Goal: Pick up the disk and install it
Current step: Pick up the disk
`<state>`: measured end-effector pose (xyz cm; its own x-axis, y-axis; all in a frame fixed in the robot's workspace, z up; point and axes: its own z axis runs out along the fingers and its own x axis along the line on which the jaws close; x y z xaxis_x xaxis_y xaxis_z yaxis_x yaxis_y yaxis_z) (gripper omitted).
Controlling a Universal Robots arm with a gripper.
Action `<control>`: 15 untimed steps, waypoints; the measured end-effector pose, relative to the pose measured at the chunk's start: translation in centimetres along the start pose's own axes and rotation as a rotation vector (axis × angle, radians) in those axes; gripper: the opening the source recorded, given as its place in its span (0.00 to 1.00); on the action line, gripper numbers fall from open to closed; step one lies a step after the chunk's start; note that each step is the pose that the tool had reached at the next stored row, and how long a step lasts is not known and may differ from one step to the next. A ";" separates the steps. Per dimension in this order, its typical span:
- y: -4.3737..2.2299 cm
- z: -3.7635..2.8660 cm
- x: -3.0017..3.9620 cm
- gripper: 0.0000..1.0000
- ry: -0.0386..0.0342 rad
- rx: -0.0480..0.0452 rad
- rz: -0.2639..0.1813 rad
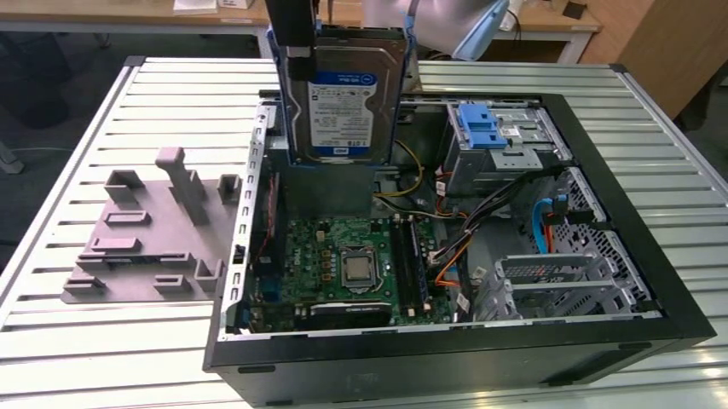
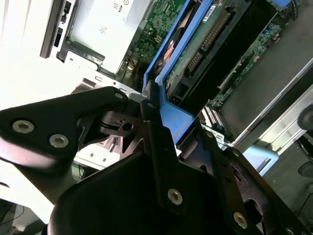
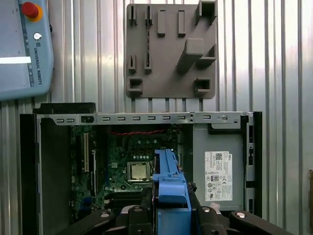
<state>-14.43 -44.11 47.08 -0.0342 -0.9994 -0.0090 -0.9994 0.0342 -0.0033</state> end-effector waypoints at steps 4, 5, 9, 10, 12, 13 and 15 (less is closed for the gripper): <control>-0.78 0.01 0.30 0.36 -0.0002 0.0001 0.000; -0.97 0.00 0.35 0.36 0.0000 0.0000 0.000; -1.91 0.01 0.48 0.36 -0.0001 0.0001 0.000; -2.16 0.01 0.50 0.36 0.0000 0.0000 0.000; -2.66 0.02 0.54 0.36 -0.0001 0.0001 0.000; -2.93 0.02 0.57 0.36 0.0000 0.0000 0.000; -3.42 0.02 0.60 0.36 0.0000 0.0000 0.000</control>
<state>-11.04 -44.83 47.06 -0.0342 -0.9994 -0.0090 -0.9994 0.0343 -0.0034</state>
